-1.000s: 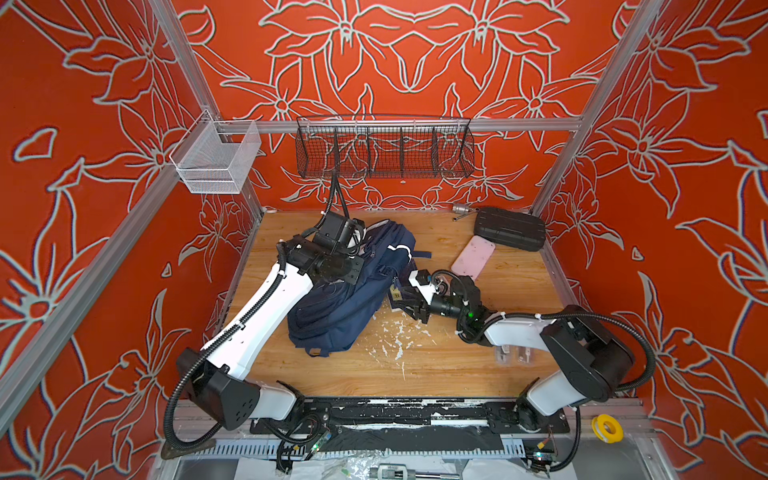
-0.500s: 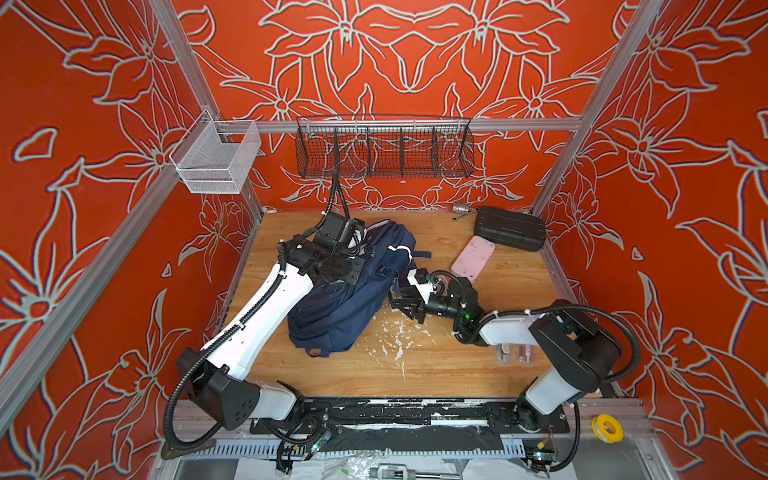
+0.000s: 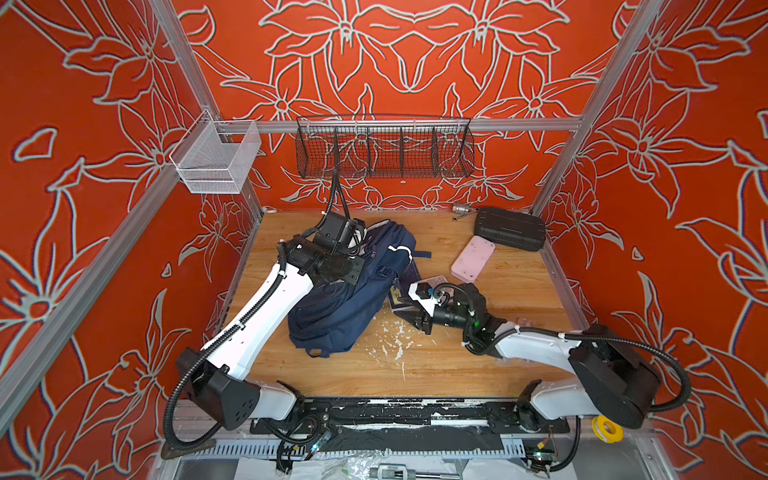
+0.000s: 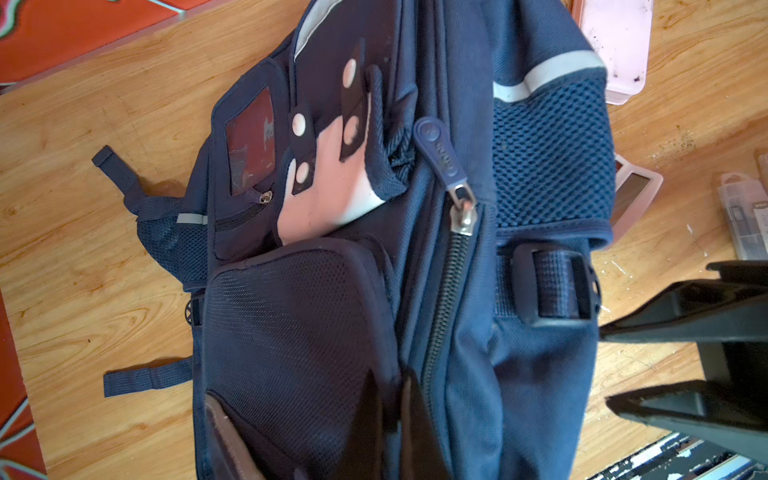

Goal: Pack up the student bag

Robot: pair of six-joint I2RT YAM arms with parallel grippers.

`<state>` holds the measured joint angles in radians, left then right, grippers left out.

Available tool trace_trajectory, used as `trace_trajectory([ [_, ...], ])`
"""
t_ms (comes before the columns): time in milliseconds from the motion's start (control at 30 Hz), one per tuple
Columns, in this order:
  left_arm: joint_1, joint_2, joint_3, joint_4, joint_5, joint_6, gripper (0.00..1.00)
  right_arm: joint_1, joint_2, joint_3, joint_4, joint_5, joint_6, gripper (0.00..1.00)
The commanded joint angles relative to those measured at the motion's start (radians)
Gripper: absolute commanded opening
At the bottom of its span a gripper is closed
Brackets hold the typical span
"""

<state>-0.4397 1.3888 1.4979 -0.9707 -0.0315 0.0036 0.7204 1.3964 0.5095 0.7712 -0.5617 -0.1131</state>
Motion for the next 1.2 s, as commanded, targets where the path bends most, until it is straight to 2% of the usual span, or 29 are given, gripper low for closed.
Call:
trace_trajectory([
  [0, -0.013, -0.024, 0.057, 0.086, 0.023, 0.018, 0.0, 0.003, 0.035, 0.033, 0.026, 0.07, -0.025, 0.43],
  [300, -0.018, -0.03, 0.047, 0.072, 0.037, 0.024, 0.0, 0.002, 0.118, 0.063, 0.153, 0.115, 0.014, 0.43],
  [533, -0.019, -0.032, 0.038, 0.075, 0.035, 0.024, 0.0, -0.003, 0.142, 0.089, 0.163, 0.1, 0.021, 0.43],
  [867, -0.021, -0.034, 0.046, 0.071, 0.026, 0.03, 0.0, -0.018, 0.149, 0.075, 0.149, 0.142, 0.034, 0.42],
  [1167, -0.02, -0.028, 0.052, 0.073, 0.024, 0.03, 0.0, -0.019, 0.139, 0.07, 0.064, 0.146, 0.016, 0.4],
])
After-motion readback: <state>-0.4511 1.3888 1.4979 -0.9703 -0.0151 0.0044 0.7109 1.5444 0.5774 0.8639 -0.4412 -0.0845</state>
